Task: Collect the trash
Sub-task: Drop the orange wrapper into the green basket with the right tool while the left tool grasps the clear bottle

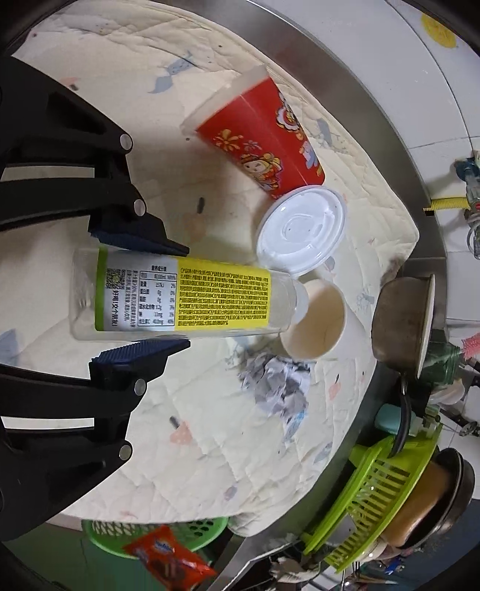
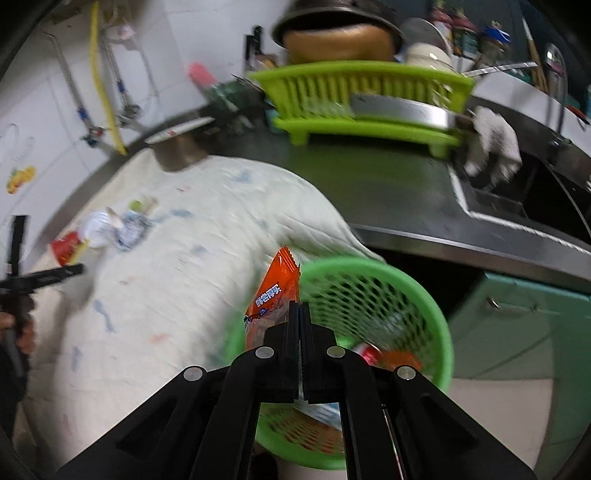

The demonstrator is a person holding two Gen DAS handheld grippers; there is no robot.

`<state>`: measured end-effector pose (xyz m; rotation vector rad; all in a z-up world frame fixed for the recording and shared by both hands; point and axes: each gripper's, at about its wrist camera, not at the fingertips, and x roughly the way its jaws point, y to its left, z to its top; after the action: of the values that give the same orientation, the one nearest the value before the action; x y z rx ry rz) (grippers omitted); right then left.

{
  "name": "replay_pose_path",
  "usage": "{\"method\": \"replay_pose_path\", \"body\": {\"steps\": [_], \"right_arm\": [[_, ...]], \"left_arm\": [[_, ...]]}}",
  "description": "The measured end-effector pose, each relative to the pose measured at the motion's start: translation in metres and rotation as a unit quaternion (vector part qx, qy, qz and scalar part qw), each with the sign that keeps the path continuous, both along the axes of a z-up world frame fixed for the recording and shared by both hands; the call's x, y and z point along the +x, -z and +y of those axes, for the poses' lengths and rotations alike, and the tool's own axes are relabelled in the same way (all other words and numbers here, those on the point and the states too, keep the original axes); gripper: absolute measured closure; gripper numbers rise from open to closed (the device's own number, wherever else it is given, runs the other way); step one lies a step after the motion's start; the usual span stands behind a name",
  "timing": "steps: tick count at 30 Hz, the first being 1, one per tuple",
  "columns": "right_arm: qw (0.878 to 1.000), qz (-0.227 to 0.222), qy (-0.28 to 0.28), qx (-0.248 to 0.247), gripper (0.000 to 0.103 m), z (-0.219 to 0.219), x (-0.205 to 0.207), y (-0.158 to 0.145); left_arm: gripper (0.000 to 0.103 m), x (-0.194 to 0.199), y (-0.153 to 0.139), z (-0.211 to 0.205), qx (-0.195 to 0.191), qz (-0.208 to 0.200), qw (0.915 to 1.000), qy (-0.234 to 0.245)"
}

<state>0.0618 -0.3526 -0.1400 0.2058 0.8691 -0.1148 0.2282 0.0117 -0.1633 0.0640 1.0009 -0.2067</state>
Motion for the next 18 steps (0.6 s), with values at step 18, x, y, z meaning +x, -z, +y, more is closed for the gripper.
{"method": "replay_pose_path", "body": {"steps": [18], "right_arm": [[0.995,0.078,0.061,-0.025,0.075,-0.046,-0.020,0.069]], "left_arm": [[0.061,-0.074,-0.057,-0.084,-0.066,-0.032,0.9907,0.115]]}}
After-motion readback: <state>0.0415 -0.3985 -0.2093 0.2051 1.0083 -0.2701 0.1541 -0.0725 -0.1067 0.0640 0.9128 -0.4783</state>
